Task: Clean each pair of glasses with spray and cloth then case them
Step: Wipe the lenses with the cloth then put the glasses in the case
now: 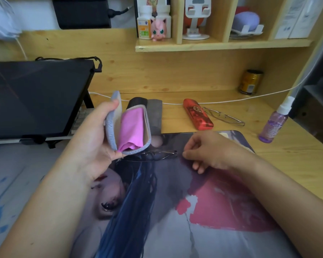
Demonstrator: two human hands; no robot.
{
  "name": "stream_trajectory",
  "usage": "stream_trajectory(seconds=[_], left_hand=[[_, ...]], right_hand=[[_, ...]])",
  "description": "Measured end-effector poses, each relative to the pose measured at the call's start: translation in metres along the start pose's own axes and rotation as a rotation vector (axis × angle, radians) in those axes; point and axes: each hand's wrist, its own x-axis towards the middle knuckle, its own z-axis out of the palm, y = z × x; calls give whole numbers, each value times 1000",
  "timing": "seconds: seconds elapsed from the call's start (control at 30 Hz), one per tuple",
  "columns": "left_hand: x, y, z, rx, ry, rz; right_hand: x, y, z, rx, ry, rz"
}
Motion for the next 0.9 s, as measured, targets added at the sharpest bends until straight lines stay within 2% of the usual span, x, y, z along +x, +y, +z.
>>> stream_trajectory(seconds=[0.33, 0.67, 0.9], left_hand=[[0, -2, 2, 49, 0, 20], [2, -1, -1, 27, 33, 37], [5, 2, -9, 4, 32, 43]], right_hand=[[2, -11, 17, -69, 30, -64], [6, -14, 16, -242, -2, -109], [4, -4, -7, -276, -4, -44]])
